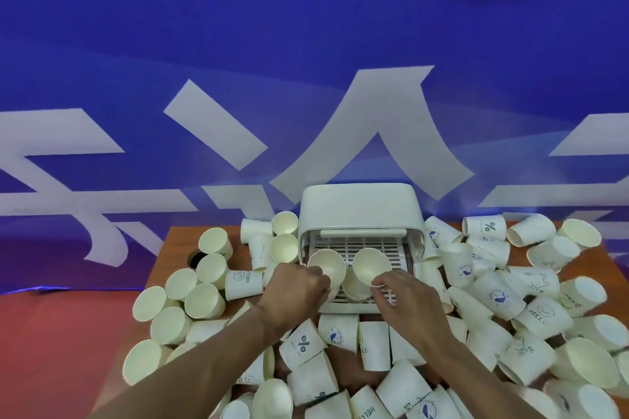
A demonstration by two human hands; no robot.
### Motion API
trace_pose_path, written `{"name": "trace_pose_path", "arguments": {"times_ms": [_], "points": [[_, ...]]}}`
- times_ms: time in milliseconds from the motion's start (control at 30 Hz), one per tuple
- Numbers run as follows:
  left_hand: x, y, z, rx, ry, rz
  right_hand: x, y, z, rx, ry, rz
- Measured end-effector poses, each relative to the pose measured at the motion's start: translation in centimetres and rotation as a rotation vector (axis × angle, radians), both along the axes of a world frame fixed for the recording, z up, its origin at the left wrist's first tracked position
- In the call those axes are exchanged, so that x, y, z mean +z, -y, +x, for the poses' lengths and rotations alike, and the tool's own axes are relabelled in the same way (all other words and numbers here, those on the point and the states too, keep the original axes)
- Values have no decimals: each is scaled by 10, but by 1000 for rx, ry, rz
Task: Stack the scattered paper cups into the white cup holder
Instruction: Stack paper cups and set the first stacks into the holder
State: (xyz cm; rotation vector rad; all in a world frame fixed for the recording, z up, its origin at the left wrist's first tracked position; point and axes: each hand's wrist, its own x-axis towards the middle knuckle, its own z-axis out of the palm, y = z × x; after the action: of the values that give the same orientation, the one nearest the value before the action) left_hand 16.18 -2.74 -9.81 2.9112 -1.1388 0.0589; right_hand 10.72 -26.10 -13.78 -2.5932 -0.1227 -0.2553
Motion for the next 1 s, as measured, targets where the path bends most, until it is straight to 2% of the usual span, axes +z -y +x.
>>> {"name": "trace_pose_path", "arguments": {"times_ms": [433,733,1000], "points": [[-57,-10,10,87,-170,40,-47,-14,11,83,-113,-18],[-83,-11,15,76,-206,63,-68,-24,20,86,-153,-156],[-90,-8,20,153,-258,48,-82,-30,20,6,-246,-72]]}}
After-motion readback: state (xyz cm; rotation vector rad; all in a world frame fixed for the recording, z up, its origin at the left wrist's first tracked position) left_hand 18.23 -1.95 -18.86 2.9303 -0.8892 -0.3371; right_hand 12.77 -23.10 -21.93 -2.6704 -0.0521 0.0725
